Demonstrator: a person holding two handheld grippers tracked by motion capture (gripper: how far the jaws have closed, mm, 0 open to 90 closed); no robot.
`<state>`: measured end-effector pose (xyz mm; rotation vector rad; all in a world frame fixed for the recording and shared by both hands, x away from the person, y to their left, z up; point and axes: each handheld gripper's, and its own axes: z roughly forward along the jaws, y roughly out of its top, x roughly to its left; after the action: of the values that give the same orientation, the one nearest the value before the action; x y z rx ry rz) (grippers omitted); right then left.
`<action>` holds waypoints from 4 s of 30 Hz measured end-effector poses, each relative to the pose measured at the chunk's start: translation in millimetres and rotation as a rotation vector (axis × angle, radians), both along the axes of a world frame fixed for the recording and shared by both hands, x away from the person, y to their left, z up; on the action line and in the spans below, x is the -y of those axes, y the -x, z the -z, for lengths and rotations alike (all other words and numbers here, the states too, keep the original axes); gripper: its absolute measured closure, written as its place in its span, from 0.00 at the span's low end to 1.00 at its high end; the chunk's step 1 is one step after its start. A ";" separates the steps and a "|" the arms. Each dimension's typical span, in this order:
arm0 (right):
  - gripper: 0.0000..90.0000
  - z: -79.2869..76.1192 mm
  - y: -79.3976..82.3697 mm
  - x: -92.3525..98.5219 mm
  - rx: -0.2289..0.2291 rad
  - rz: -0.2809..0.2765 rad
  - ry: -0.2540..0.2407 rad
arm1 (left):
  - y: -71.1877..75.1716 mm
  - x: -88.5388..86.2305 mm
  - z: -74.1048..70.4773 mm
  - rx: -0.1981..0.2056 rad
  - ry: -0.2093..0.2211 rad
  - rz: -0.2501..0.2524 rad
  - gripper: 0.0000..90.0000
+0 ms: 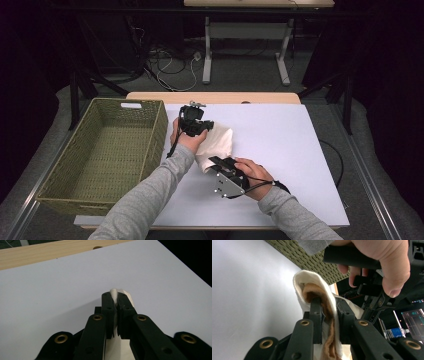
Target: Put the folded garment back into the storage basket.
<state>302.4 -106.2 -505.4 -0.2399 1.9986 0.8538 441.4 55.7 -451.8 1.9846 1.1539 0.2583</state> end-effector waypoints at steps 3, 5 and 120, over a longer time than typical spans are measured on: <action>0.86 -2.8 2.4 -0.4 0.009 -0.018 0.000 | 5.8 -2.3 -3.9 -0.006 0.018 0.000 0.96; 0.86 -5.1 5.2 -0.9 0.015 -0.021 -0.002 | 11.0 -3.4 -7.2 -0.008 0.024 0.014 0.96; 0.86 -66.4 -0.3 -154.3 0.059 -0.235 -0.024 | -14.0 -176.6 -87.5 -0.078 -0.039 -0.159 0.96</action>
<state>302.7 48.1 -439.0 -0.4886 1.9290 1.0056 455.4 232.3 -364.2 1.9533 1.3682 0.2892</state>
